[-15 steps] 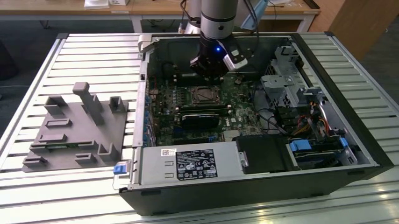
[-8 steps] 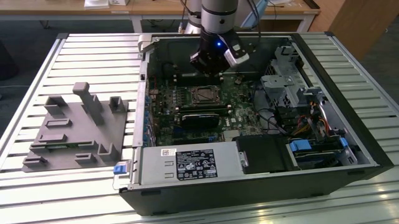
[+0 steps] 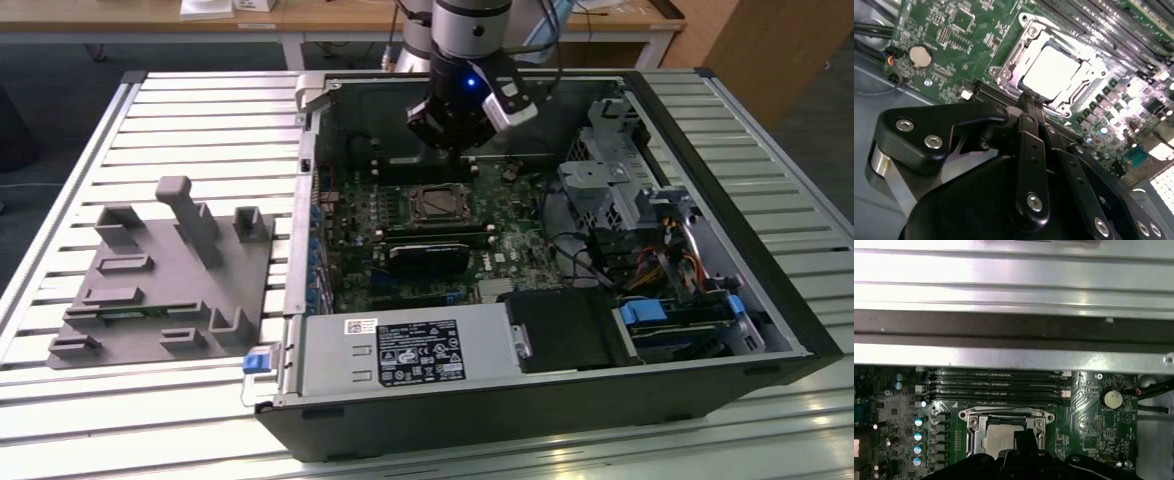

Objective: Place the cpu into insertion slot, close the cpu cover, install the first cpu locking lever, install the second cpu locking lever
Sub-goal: 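Install the second cpu locking lever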

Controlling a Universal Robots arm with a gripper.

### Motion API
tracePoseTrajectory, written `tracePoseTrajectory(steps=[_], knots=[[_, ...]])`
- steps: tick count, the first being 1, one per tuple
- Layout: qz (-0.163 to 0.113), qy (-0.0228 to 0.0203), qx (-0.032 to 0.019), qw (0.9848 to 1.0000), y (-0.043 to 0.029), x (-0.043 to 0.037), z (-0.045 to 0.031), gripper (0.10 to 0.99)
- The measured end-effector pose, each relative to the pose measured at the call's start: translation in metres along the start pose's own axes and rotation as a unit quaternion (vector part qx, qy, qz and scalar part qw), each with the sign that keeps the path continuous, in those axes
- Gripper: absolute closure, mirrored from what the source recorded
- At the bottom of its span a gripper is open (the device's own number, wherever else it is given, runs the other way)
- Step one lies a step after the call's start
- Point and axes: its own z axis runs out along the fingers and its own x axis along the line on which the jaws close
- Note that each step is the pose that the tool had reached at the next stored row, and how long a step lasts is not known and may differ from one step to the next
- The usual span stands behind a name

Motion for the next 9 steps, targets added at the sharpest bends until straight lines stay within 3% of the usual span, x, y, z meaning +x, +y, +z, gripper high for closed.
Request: tracePoseTrajectory(steps=[6, 7, 9], knots=[[0.0, 0.0012, 0.0, 1.0, -0.0127, 0.0001, -0.0004, 0.98], [0.0, 0.0012, -0.0021, 1.0, -0.0141, 0.0002, -0.0003, 0.98], [0.0, 0.001, -0.0192, 0.9998, -0.0156, 0.0001, -0.0002, 0.98]])
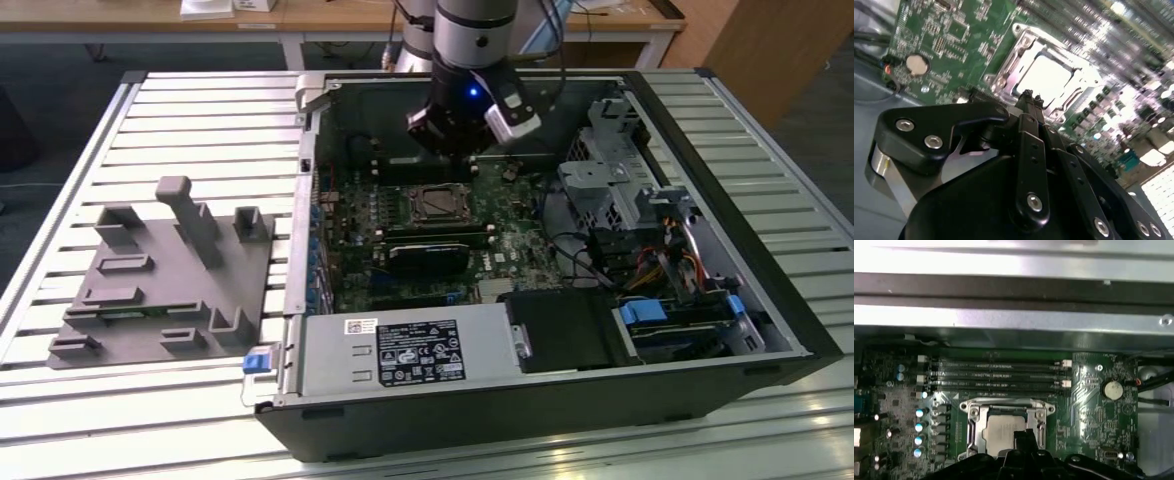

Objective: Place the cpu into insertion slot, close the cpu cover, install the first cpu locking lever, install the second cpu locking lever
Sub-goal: 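Install the second cpu locking lever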

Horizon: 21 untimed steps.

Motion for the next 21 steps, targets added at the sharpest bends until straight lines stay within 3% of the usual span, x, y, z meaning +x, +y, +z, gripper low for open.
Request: tracePoseTrajectory(steps=[1, 2, 10, 13, 16, 21], knots=[[0.0, 0.0, -0.0099, 1.0, -0.0009, 0.0, 0.0, 0.98], [0.0, -0.0001, -0.0145, 0.9999, -0.0025, 0.0, 0.0002, 0.98], [0.0, 0.0002, -0.0149, 0.9999, -0.0113, 0.0002, 0.004, 0.98], [0.0, 0.0024, -0.015, 0.9999, -0.0156, 0.0002, 0.005, 0.98], [0.001, 0.0065, -0.015, 0.9999, -0.0234, 0.0003, 0.0054, 0.98], [0.001, 0.0077, -0.015, 0.9999, -0.0358, 0.0004, 0.0059, 0.98]])
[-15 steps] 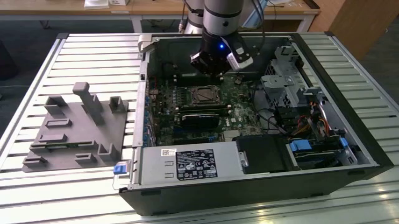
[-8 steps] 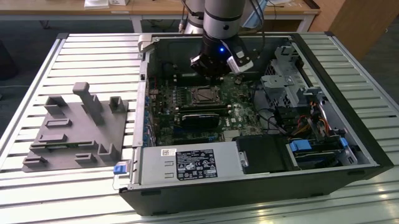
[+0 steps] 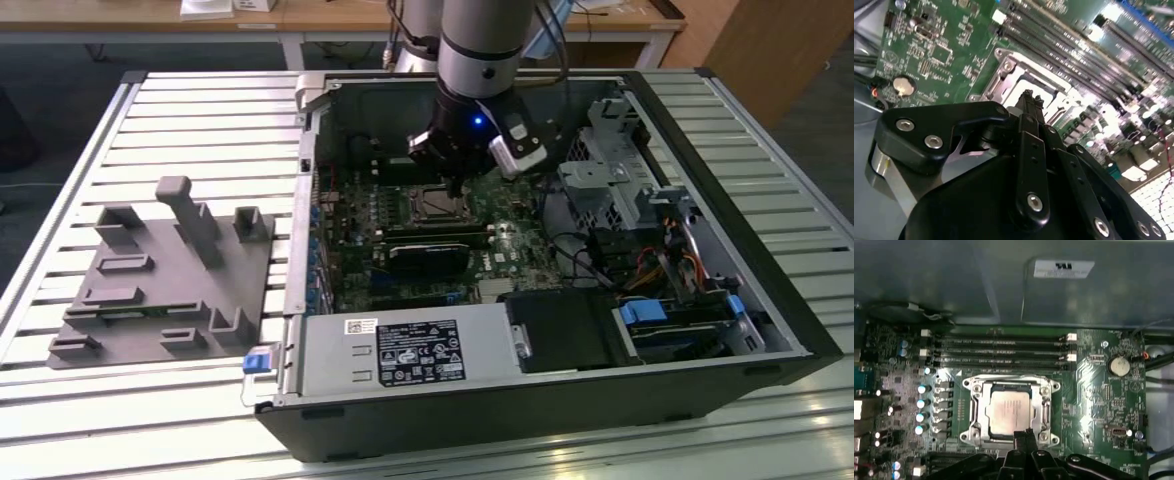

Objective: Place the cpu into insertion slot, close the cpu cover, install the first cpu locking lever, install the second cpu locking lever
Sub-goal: 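Install the second cpu locking lever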

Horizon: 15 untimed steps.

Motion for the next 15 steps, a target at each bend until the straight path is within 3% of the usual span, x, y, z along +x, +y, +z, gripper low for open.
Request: tracePoseTrajectory(steps=[12, 15], knots=[[0.0, 0.0024, 0.0, 1.0, -0.0182, 0.0002, 0.0019, 0.98], [0.0, 0.0024, -0.0001, 1.0, -0.0203, 0.0086, 0.0037, 0.98]])
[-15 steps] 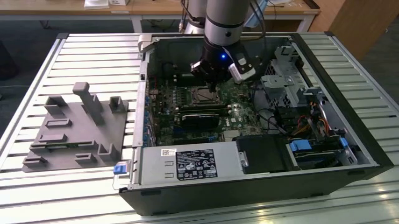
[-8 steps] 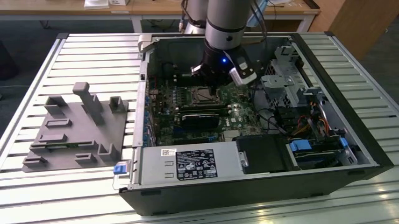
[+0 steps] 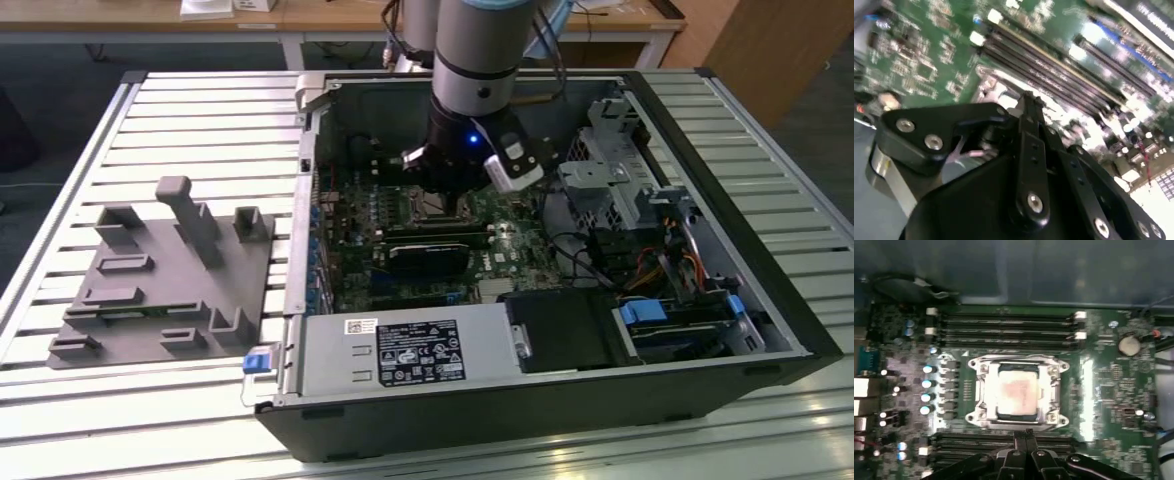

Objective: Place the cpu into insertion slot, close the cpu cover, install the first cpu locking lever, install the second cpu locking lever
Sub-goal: 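Install the second cpu locking lever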

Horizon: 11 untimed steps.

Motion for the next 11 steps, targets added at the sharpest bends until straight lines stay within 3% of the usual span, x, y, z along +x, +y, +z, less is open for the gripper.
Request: tracePoseTrajectory(steps=[5, 11], knots=[[0.0, 0.0, 0.0001, 1.0, -0.0019, 0.0151, 0.002, 0.98], [0.0, 0.0, -0.0027, 1.0, -0.0085, 0.0204, 0.0025, 0.98]])
